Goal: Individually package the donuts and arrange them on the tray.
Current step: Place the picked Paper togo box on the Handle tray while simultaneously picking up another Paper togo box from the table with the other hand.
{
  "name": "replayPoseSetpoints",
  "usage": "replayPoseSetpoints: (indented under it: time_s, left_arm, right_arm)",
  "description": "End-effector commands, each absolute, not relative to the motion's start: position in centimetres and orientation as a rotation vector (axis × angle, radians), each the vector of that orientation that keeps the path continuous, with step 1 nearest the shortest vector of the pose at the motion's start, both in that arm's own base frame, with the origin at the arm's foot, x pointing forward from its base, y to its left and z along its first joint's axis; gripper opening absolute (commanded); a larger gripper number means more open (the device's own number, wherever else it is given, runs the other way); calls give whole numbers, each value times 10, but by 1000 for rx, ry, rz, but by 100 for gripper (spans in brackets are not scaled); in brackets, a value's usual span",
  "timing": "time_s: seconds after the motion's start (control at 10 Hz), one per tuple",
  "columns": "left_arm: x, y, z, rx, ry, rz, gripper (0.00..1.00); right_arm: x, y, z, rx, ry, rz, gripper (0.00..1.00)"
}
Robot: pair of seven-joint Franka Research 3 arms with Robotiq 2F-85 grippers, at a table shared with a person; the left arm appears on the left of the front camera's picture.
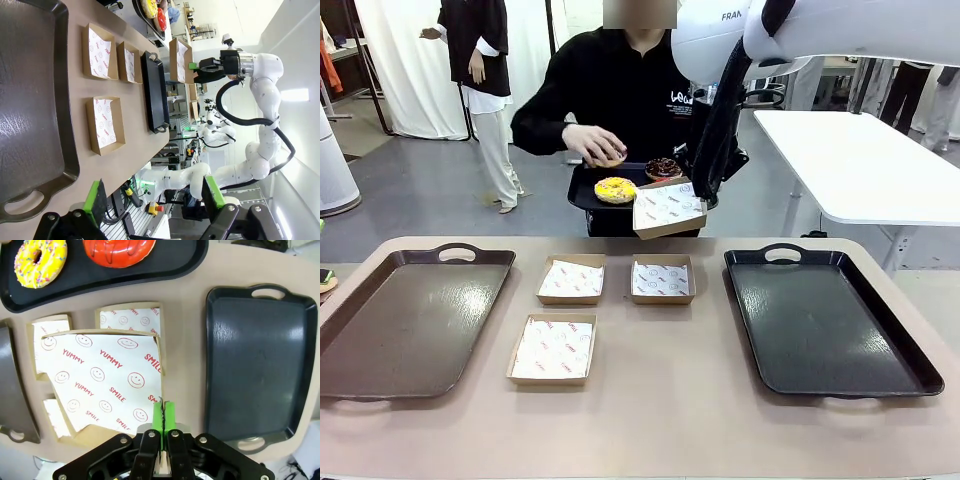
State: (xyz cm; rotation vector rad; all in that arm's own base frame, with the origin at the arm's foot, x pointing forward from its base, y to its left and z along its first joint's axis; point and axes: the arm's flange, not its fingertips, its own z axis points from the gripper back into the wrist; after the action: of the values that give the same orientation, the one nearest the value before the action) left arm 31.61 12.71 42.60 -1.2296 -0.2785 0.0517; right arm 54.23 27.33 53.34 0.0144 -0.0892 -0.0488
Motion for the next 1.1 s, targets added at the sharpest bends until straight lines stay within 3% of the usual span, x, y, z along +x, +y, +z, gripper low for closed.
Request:
replayPoseSetpoints:
  time_s: [0.0, 1.0]
  left_arm:
    - [317, 127, 427, -1235, -293, 61, 100]
    - [317, 127, 427, -1235, -293, 61, 100]
  right_arm:
    - [536, 270, 530, 20, -97, -52, 0]
    - [536, 270, 530, 20, -97, -52, 0]
